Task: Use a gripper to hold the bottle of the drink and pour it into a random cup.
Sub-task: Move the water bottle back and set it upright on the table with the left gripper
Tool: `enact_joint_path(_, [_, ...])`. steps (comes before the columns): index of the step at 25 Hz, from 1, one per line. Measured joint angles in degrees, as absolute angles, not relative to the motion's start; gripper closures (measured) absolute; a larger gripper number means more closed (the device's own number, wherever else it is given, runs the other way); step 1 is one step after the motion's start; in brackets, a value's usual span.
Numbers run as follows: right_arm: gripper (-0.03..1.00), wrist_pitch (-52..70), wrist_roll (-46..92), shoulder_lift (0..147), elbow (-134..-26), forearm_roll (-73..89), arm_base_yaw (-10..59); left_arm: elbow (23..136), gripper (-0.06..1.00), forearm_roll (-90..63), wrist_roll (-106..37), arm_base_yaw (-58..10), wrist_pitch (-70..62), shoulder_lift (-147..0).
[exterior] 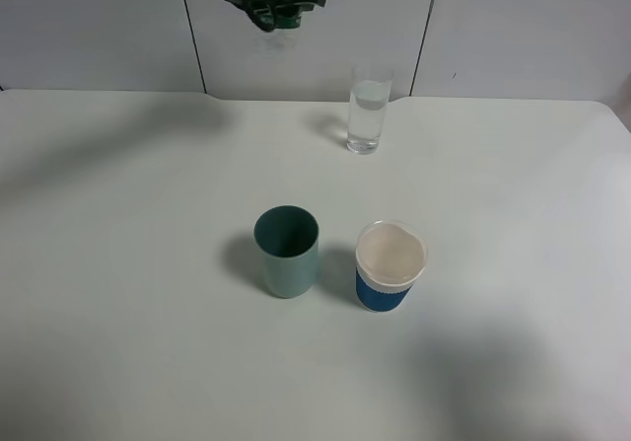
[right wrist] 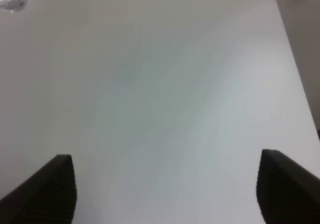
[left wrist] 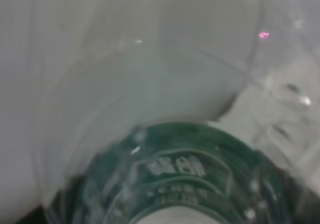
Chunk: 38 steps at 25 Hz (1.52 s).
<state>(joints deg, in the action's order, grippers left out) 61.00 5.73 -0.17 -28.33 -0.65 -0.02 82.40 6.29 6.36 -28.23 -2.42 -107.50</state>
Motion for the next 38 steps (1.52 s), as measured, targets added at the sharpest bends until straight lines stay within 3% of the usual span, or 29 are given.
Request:
enact_joint_path(15, [0.23,61.0,5.7,-0.2,-28.3,-0.7,0.0,47.1,0.40,6.4,15.4,-17.1,46.8,-103.6])
enact_joint_path(29, [0.23,61.0,5.7,-0.2,-28.3,-0.7,0.0,38.3,0.40,15.0,3.8,-14.4,53.8,-107.4])
enact_joint_path(38, [0.23,61.0,5.7,-0.2,-28.3,-0.7,0.0,38.1,0.40,19.8,1.2,-14.4,68.3,-118.4])
